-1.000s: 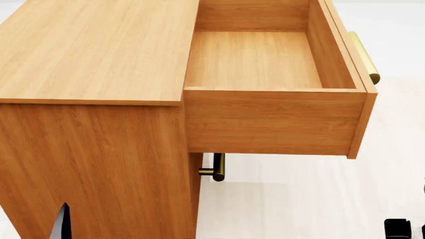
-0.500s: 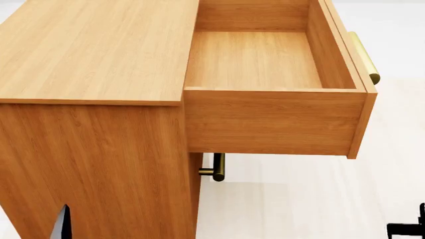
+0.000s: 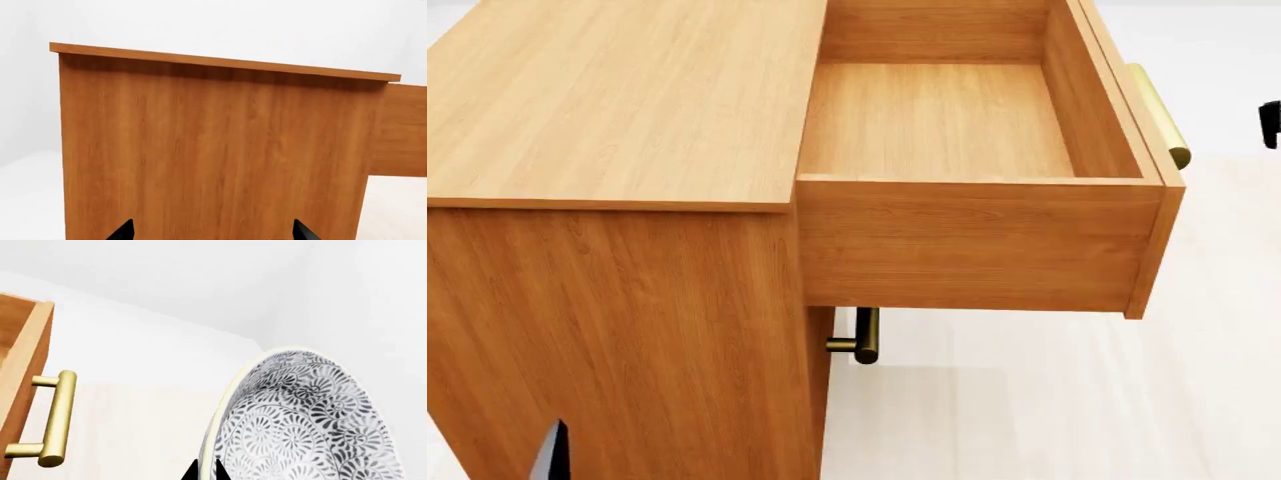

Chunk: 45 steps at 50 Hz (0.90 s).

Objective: Put the bowl on top of the cabinet.

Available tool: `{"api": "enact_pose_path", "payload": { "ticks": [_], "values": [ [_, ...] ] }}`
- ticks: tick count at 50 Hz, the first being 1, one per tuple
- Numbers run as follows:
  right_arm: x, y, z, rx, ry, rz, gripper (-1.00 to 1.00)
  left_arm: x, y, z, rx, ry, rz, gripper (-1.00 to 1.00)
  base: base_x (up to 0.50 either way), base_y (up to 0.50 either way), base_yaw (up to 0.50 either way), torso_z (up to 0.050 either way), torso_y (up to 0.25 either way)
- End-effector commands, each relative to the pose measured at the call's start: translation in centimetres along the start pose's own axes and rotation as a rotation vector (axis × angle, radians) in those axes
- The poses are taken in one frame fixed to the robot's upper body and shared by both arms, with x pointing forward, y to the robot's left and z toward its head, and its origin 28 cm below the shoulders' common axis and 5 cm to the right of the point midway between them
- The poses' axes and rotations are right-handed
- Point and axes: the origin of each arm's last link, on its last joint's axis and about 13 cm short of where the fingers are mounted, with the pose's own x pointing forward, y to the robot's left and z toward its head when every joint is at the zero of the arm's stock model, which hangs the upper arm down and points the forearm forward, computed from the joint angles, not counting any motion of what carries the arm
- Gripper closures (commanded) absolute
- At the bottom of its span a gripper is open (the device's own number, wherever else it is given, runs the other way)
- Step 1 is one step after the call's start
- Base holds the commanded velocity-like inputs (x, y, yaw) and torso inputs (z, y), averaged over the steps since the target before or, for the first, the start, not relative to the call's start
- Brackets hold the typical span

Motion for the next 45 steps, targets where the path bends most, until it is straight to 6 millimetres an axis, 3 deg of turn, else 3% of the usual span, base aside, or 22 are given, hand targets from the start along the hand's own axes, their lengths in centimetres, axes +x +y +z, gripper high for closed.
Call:
{"api": "enact_pose_path", "payload": {
  "ticks": [1,5,15,23,32,45],
  "values": [
    [-5.5,-3.5,5.9,-0.057,-0.11,-0.072,1.0,0.0,0.3,0.3,-0.018,0.004,0.001,-1.0,0.0,0.0,0.0,0.0,0.0],
    [-7.0,-4.5,8.7,-0.074,-0.161,-0.102,1.0,0.1,0.2,0.2,-0.015,0.003,-0.003,-1.0,0.0,0.0,0.0,0.0,0.0],
    [-6.8,-2.8,14.8,-0.177,-0.261,-0.09,1.0,0.0,0.3,0.4,-0.017,-0.001,0.002,-1.0,0.0,0.0,0.0,0.0,0.0],
    [-7.9,-0.7,17.8,-0.242,-0.305,-0.061,1.0,0.5,0.3,-0.1,-0.029,0.024,-0.017,-1.0,0.0,0.0,0.0,0.0,0.0],
    [-8.6,2.3,23.0,-0.313,-0.416,0.027,1.0,0.6,0.7,0.2,-0.042,0.019,-0.009,-1.0,0.0,0.0,0.0,0.0,0.001],
    [-8.7,7.2,23.2,-0.414,-0.545,0.206,1.0,0.2,1.0,0.8,-0.057,0.0,-0.004,-1.0,0.0,0.0,0.0,0.0,0.0]
  ]
}}
